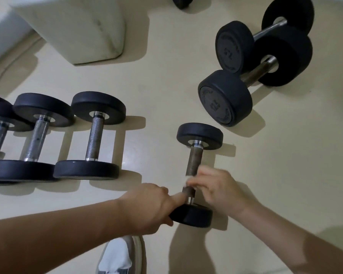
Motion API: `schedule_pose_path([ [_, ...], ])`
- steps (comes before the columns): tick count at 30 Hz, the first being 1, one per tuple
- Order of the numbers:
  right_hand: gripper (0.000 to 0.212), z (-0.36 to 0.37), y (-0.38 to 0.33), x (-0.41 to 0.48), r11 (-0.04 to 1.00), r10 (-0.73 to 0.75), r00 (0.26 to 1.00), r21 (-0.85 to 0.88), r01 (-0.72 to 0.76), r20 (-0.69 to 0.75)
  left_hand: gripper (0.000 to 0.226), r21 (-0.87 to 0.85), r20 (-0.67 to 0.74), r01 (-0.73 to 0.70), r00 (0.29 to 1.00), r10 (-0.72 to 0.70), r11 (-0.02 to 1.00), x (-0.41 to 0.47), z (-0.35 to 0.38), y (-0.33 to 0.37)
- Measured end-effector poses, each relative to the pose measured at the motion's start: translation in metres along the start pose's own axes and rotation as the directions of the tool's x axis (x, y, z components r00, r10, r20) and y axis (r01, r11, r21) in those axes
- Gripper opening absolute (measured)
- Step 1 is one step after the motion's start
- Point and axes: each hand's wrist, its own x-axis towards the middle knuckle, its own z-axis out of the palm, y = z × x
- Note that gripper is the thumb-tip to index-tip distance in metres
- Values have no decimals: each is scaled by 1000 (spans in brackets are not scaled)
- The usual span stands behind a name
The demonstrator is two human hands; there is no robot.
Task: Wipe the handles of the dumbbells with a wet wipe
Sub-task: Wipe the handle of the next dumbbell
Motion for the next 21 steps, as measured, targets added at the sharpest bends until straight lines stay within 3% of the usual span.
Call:
schedule_pose_path([
  [3,18,0,16,41,987,159,951,33,-156,-265,31,-16,50,78,996,-77,997,-7,2,-12],
  [4,17,5,14,43,981,195,937,54,-187,-290,30,11,45,87,995,-87,996,-10,2,-15],
  [6,17,19,-2,29,982,184,960,73,-172,-212,29,79,14,76,997,-77,994,-15,1,-18],
  [9,20,21,-18,22,998,44,999,52,-43,-7,28,149,12,73,997,-76,986,-21,2,-20],
  [13,20,24,1,69,974,198,940,-49,-220,-277,49,82,71,128,988,-134,988,-29,7,-24],
  [15,20,39,-17,47,983,161,968,-60,-175,-192,56,109,47,84,995,-89,991,-29,5,-21],
  [18,20,35,-32,23,999,45,999,-8,-45,5,46,166,-55,-36,997,45,986,-25,-5,-20],
  [21,17,26,-4,68,987,88,976,-117,-113,-201,37,126,-120,-103,986,119,987,-25,-6,-25],
])
